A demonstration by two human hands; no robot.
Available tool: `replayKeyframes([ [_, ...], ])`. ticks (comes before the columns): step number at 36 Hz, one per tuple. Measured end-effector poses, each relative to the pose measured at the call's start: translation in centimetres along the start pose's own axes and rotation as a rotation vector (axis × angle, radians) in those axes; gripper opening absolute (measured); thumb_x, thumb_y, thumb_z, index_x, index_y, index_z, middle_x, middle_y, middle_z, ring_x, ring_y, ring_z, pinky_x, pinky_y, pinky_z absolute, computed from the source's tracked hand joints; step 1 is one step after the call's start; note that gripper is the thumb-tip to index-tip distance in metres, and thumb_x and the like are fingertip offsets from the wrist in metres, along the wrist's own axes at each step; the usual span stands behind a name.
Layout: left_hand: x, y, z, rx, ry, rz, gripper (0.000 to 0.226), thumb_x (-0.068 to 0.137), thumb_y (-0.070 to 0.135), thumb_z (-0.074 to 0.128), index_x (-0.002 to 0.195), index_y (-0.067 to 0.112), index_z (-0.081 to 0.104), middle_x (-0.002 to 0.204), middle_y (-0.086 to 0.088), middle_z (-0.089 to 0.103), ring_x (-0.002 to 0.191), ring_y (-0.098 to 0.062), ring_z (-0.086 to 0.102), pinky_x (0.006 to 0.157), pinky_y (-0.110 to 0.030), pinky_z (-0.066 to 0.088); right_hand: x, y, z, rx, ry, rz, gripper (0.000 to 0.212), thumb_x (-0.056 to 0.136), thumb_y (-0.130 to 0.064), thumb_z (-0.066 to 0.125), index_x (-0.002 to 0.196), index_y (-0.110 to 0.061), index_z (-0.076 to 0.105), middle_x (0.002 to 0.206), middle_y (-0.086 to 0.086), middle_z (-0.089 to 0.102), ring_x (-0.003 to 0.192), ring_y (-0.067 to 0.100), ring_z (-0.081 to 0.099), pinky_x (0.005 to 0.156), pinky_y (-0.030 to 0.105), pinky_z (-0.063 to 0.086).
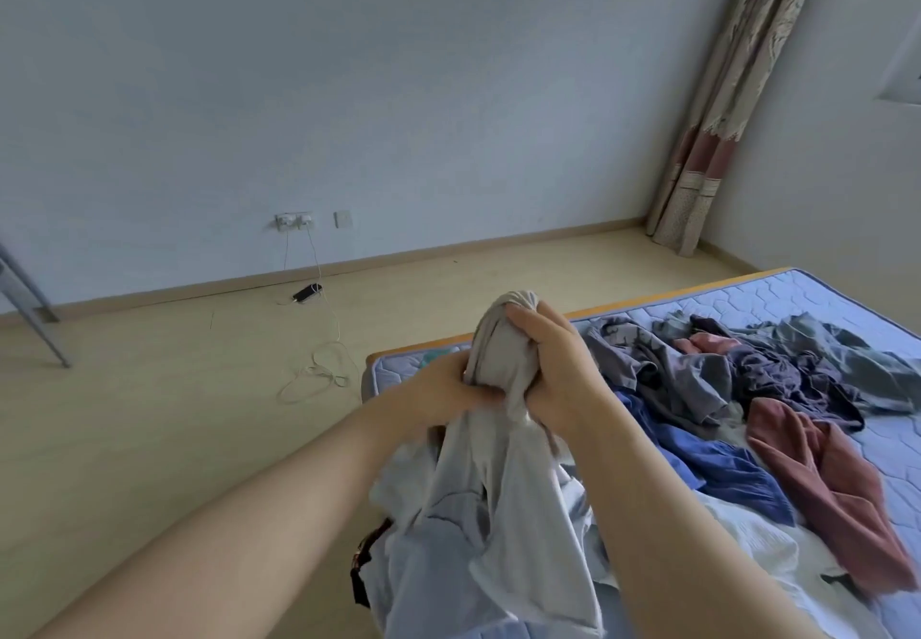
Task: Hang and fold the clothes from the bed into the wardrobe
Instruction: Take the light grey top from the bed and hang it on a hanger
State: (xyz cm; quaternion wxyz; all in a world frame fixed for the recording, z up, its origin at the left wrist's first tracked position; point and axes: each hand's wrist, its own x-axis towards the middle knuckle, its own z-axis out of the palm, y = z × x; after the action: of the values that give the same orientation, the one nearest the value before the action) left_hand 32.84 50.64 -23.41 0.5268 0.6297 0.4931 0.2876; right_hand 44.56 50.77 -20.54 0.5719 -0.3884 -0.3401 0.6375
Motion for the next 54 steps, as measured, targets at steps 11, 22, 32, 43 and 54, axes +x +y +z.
replayKeyframes([
  [11,1.4,-0.3,-0.4,-0.683,0.391,-0.189,0.024,0.096,0.006,0.048,0.119,0.005,0.055,0.092,-0.012,0.064,0.079,-0.023,0.062,0.066,-0.035,0.051,-0.9,2.6,-3.4,-0.621,-0.040,0.106,0.027,0.081,-0.016,0.070,0.101,-0.017,0.052,0.100,0.005,0.063,0.080,0.015,0.061,0.064,0.024,0.051],
  [22,0.9,-0.9,-2.8,-0.546,0.431,-0.131,0.025,0.088,0.014,0.063,0.111,0.007,0.059,0.103,-0.012,0.066,0.088,-0.024,0.063,0.075,-0.032,0.052,-0.5,1.7,-3.9,-0.842,0.111,-0.065,0.029,0.095,-0.009,0.036,0.074,-0.020,0.053,0.064,-0.002,0.046,0.060,0.013,0.040,0.056,0.026,0.031],
  [32,-0.7,-3.5,-3.9,0.396,0.332,-0.131,0.046,0.072,0.024,0.070,0.115,0.019,0.054,0.113,-0.006,0.056,0.092,-0.018,0.052,0.074,-0.025,0.040,0.2,-0.4,-2.5,-0.244,0.135,-0.246,0.041,0.095,-0.002,0.042,0.075,-0.024,0.070,0.079,-0.014,0.068,0.088,0.009,0.060,0.086,0.023,0.047],
  [43,0.6,-1.8,-3.0,0.350,0.498,0.140,0.028,0.082,0.006,0.059,0.066,0.025,0.047,0.066,0.010,0.050,0.065,-0.014,0.046,0.058,-0.022,0.034,-1.1,-0.7,-1.9,-0.591,-0.185,-0.207,0.025,0.082,0.006,0.060,0.084,-0.018,0.068,0.078,-0.003,0.067,0.073,0.008,0.061,0.067,0.017,0.048],
  [54,0.0,2.1,-3.0,-0.721,0.508,0.092,0.024,0.094,0.009,0.041,0.077,0.018,0.055,0.066,0.001,0.058,0.061,-0.015,0.054,0.058,-0.023,0.046,-0.9,1.1,-2.7,-0.389,-0.148,0.274,0.029,0.089,-0.002,0.052,0.113,-0.017,0.049,0.071,0.006,0.062,0.052,0.015,0.053,0.053,0.028,0.045],
])
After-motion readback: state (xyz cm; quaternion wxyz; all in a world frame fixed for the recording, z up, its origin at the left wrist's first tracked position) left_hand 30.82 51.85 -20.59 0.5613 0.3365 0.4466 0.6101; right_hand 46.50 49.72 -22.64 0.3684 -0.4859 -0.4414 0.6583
